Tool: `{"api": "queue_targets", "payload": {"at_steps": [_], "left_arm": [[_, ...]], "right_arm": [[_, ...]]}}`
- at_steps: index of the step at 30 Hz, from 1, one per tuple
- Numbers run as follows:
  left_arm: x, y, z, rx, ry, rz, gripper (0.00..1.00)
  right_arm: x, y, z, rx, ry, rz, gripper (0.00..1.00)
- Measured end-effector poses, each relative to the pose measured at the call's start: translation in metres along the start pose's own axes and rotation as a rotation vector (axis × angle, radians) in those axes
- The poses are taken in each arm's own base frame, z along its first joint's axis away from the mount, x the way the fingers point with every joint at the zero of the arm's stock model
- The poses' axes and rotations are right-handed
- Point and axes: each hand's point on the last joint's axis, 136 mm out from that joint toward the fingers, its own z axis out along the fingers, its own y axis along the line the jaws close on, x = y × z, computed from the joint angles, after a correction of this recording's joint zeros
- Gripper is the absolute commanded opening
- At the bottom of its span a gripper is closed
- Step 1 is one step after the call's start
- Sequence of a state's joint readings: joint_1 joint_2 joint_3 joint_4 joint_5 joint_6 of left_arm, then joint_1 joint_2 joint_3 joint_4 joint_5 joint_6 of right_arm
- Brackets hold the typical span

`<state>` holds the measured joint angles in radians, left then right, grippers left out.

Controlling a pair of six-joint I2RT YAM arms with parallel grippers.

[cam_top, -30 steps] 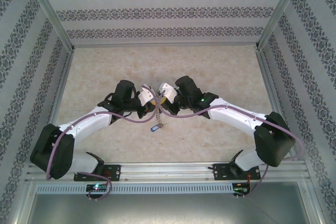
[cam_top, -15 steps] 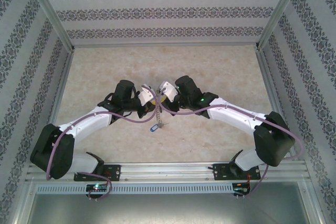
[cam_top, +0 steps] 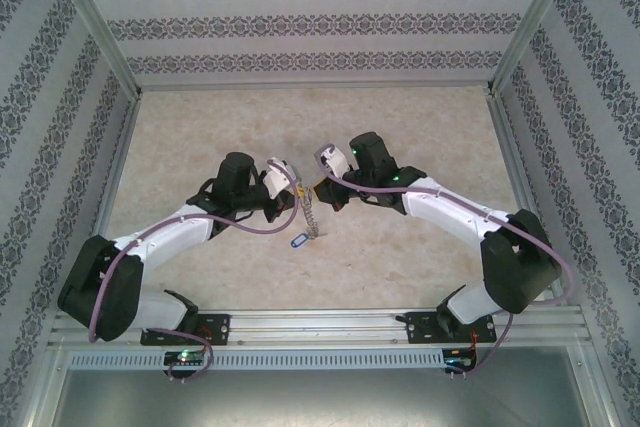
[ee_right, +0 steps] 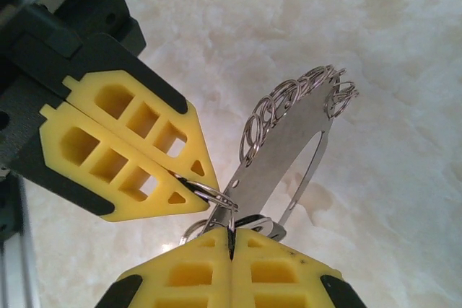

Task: Put the keys on the keyring

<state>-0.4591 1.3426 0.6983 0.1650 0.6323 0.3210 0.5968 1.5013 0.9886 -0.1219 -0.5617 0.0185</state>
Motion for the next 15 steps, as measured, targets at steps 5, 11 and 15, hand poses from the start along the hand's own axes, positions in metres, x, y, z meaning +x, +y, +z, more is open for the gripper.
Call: {"api": "queue_targets", "payload": {"at_steps": [5, 11, 15], "left_arm": [[0.006, -0.002, 0.001, 0.006, 0.0, -0.009, 0.0], [0.007, -0.004, 0.002, 0.014, -0.007, -0.007, 0.0], [0.005, -0.004, 0.002, 0.016, -0.018, 0.0, 0.0]], "right_arm": [[0.008, -0.004, 0.005, -0.056, 0.023, 0.078, 0.07], [0.013, -0.005, 0.009, -0.088, 0.04, 0.124, 0.27], [0.01, -0.007, 0.005, -0.078, 0.028, 0.105, 0.35]]}}
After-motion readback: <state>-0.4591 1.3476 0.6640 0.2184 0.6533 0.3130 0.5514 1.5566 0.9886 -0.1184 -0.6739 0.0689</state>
